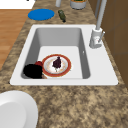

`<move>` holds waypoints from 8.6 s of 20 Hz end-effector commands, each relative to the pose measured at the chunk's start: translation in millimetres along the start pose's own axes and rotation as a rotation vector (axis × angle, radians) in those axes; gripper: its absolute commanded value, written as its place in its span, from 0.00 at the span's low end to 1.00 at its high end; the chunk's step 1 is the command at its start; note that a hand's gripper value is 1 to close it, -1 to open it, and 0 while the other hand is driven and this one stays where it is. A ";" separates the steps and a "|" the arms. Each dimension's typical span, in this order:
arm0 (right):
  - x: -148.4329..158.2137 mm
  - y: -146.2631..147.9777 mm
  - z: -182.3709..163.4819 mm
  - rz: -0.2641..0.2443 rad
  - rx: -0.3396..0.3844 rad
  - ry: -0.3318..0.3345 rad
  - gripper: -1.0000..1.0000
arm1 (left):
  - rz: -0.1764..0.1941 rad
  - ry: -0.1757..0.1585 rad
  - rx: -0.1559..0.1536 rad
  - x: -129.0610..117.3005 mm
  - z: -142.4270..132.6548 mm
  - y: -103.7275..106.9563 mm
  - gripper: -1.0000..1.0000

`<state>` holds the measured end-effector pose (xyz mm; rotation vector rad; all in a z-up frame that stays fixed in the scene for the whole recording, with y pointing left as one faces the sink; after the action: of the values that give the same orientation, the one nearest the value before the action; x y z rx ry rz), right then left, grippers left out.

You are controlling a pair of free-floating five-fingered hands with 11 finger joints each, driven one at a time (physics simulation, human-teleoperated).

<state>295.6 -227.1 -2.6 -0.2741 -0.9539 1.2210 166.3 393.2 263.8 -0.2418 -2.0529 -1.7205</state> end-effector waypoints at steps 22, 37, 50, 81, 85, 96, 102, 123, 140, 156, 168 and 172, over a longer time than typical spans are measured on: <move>68.2 -35.9 -66.2 -0.030 0.100 0.003 0.00 | 0.000 0.000 0.000 0.0 0.0 0.0 0.50; 82.9 -17.4 -80.7 -0.008 0.056 -0.037 0.00 | 0.000 0.000 0.000 0.0 0.0 0.0 0.50; 145.2 9.0 -123.6 0.179 0.058 0.202 0.00 | 0.000 0.000 0.000 0.0 0.0 0.0 0.50; 160.2 59.4 -225.8 0.391 -0.120 0.320 0.00 | 0.000 0.000 0.000 0.0 0.0 0.0 0.50; 159.9 70.8 -224.4 0.379 -0.132 0.316 0.00 | 0.000 0.000 0.000 0.0 0.0 0.0 0.50; 177.7 85.5 -189.3 0.442 -0.310 0.324 1.00 | 0.000 0.000 0.000 0.0 0.0 0.0 0.50; 192.4 60.0 -173.3 0.445 -0.289 0.362 1.00 | 0.000 0.000 0.000 0.0 0.0 0.0 0.50; 184.8 -55.9 -32.7 0.412 -0.268 0.330 1.00 | 0.000 0.000 0.000 0.0 0.0 0.0 0.50; 131.9 -125.0 92.9 0.391 -0.264 0.314 1.00 | 0.000 0.000 0.000 0.0 0.0 0.0 0.50; 58.5 -156.6 195.3 0.369 -0.266 0.293 1.00 | 0.000 0.000 0.000 0.0 0.0 0.0 0.50; -7.5 -164.7 261.5 0.358 -0.259 0.285 1.00 | 0.000 0.000 0.000 0.0 0.0 0.0 0.50; -39.3 -161.7 266.1 0.354 -0.241 0.280 1.00 | 0.000 0.000 0.000 0.0 0.0 0.0 0.50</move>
<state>210.1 -379.9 253.8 -0.8454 -0.8250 1.3375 166.3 393.2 263.8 -0.2418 -2.0529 -1.7205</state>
